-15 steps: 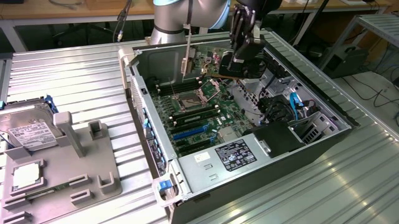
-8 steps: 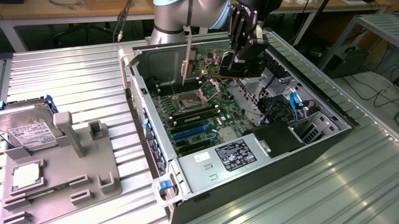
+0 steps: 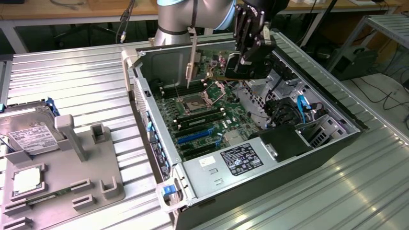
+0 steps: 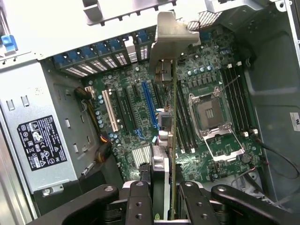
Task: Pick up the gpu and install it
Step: 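Insert the gpu into the slot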
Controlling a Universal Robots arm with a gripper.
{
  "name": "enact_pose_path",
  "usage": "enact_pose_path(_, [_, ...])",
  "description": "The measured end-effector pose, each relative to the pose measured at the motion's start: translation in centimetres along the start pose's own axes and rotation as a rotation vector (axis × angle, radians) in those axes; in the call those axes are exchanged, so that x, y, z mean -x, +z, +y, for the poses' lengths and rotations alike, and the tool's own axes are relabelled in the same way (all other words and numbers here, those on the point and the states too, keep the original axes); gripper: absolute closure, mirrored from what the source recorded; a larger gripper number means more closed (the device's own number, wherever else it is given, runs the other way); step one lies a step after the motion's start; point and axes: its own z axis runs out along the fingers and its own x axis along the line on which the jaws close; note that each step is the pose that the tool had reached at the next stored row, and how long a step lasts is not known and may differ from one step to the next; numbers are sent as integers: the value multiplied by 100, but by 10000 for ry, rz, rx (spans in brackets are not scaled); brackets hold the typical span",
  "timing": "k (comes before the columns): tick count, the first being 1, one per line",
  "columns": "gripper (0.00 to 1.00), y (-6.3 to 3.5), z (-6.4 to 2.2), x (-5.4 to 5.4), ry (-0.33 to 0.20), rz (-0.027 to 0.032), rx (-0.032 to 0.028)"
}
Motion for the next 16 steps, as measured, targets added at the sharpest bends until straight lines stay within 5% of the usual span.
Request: enact_pose_path(16, [72,0,-2,-7,-823,2,6])
